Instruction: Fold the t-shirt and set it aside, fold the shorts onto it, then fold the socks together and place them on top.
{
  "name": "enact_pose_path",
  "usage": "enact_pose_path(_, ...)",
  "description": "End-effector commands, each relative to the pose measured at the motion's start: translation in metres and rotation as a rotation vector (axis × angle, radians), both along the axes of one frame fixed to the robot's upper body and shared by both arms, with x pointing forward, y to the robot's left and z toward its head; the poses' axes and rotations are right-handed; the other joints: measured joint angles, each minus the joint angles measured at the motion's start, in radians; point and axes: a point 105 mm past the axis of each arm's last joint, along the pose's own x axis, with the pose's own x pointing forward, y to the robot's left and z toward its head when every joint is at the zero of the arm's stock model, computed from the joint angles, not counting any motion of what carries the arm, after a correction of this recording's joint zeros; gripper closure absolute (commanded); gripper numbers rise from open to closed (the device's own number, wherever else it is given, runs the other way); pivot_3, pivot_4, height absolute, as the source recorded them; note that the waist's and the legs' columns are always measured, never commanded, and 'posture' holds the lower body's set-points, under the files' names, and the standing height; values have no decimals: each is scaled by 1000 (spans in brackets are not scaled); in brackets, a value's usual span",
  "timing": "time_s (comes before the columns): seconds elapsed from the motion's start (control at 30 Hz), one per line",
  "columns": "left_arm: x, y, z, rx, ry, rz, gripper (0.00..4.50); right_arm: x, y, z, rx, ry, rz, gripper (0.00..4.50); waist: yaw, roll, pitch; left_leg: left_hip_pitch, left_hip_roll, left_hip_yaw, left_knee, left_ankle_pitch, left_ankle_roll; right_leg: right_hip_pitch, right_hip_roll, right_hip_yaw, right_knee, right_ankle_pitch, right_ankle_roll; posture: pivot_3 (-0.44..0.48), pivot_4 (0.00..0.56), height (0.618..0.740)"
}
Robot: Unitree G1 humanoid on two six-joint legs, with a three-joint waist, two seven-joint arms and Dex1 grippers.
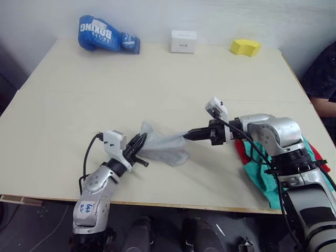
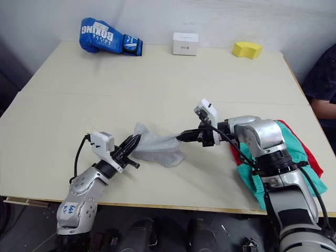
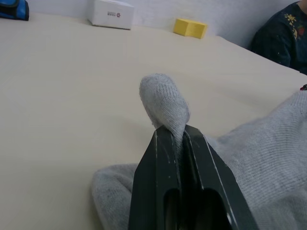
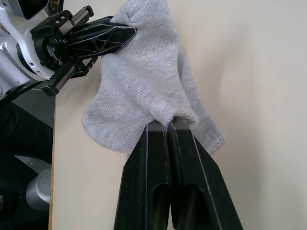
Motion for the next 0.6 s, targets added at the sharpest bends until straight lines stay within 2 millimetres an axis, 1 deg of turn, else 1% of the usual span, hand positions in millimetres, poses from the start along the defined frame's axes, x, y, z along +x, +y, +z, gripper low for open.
enact_pose_path(0.03, 3, 2, 2, 14, -36, 12, 4500, -1, -2, -10, -55, -88, 9, 4489, 0, 0, 0, 0, 0, 0, 0, 0, 0, 0, 0, 0, 0, 0, 0, 0, 150, 740)
enact_pose_path(0.1, 3, 1, -7, 65, -41, 0, 4500, -2, -3, -24, -74, -124, 14, 4489, 2, 0, 0, 0, 0, 0, 0, 0, 0, 0, 0, 0, 0, 0, 0, 0, 150, 740)
enact_pose_path(0.17, 2, 2, -23, 119, -39, -3, 4500, -1, 0, -34, -51, -144, -6, 4489, 1, 0, 0, 0, 0, 1, 0, 0, 0, 0, 0, -1, 0, 0, 0, 0, 150, 740)
enact_pose_path(0.23, 0, 3, -35, 116, -23, -1, 4500, 0, 0, -47, -66, -170, -21, 4489, -2, 0, 0, 0, 0, 2, 0, 0, 0, 0, 0, 0, 0, 0, 0, 0, 150, 740)
enact_pose_path(0.3, -1, 0, -39, 112, -18, -6, 4500, -2, -1, -56, -94, -184, -12, 4489, -2, 0, 0, 0, 0, 3, 0, 0, 0, -1, 0, 0, 0, 0, 0, 0, 150, 740)
enact_pose_path(0.4, -3, -1, -39, 111, -17, 5, 4500, -12, 3, -52, -52, -157, 22, 4489, -2, 0, 0, 1, 0, 3, 0, 0, 0, 0, 0, 1, 0, 0, 1, 0, 150, 740)
enact_pose_path(0.53, -1, 7, -41, 98, -6, 42, 4500, -14, 3, -50, -42, -169, 27, 4489, -2, 0, 0, 1, 1, 2, 0, -3, -5, 0, 0, 1, 0, 0, 0, 0, 150, 740)
enact_pose_path(0.6, -4, 4, -39, 112, -12, 14, 3948, -11, 1, -48, -28, -161, -9, 4500, -2, 0, 0, 1, 1, 2, 0, -3, -5, 0, 0, 1, 0, 0, 0, 0, 150, 740)
